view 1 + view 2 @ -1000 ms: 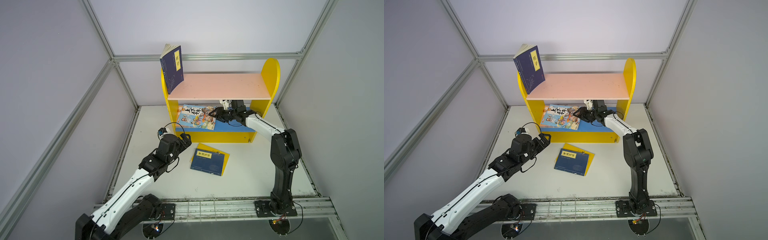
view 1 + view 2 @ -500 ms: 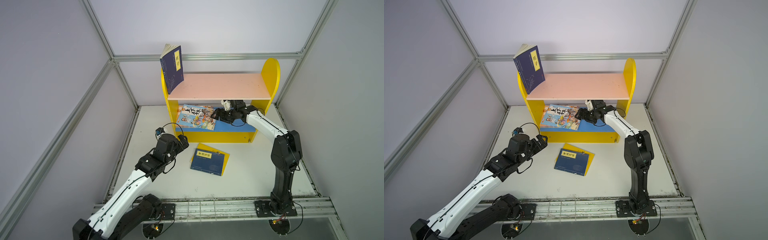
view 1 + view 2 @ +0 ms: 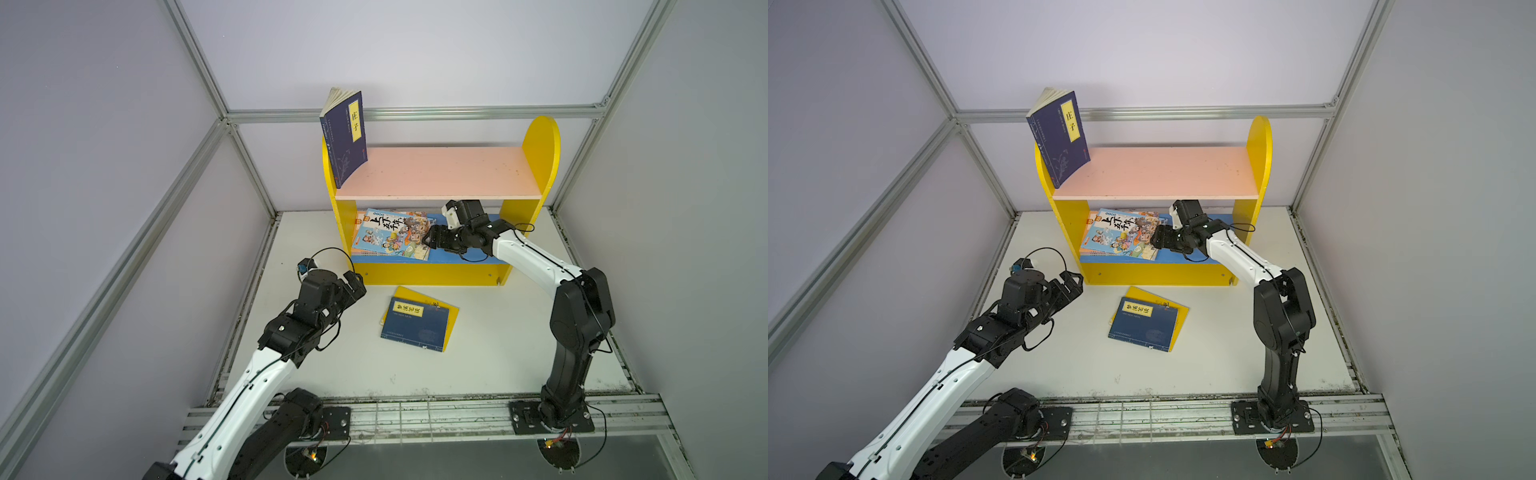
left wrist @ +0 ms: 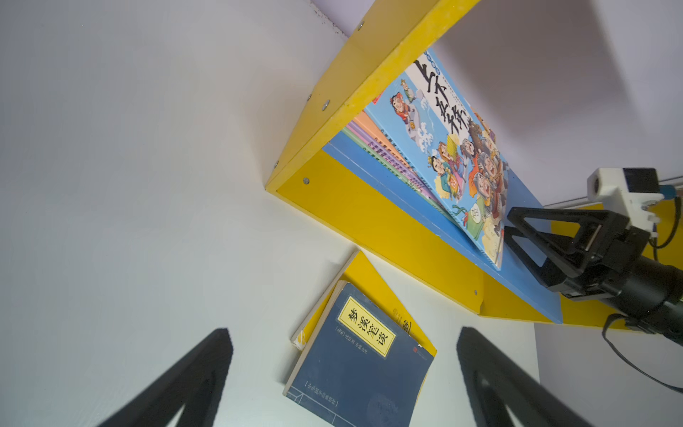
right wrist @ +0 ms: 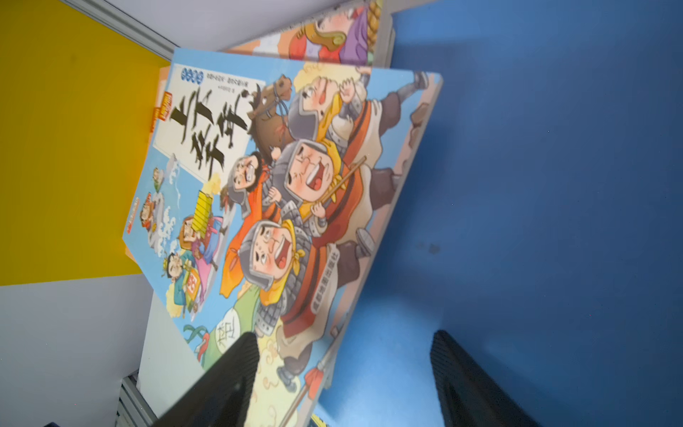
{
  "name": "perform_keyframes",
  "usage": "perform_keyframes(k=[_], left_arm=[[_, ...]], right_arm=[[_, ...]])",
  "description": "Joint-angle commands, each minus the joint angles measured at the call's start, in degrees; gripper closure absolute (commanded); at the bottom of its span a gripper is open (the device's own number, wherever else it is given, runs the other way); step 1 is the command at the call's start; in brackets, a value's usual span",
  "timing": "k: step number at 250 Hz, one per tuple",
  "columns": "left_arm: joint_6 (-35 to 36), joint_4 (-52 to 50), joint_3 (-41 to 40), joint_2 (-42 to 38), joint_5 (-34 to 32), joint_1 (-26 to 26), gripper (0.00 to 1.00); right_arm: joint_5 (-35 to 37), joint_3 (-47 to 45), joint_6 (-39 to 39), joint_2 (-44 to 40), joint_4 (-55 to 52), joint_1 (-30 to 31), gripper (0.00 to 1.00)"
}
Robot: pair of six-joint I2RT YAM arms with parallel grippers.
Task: Stacking books/files
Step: Place the book at the bookshelf.
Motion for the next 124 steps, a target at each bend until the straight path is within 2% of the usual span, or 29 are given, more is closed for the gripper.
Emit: perform_keyframes(k=[1, 68, 124], left_arm=[[-0.08, -0.32, -1.09, -0.87, 2.44, 0.83, 0.01], [-0.35, -0.59, -1.81, -1.52, 3.62, 1.33, 0.00], [-0.36, 0.02, -2.39, -2.31, 3.62, 1.42, 0.00]], right_arm=[[-0.79, -3.72, 3.95, -0.84, 10.37, -0.06, 0.25], [-5.96, -13.56, 16.34, -2.04, 30.83, -2.45, 0.32], [-7.61, -14.52, 18.56, -1.74, 34.96, -3.45, 0.36]])
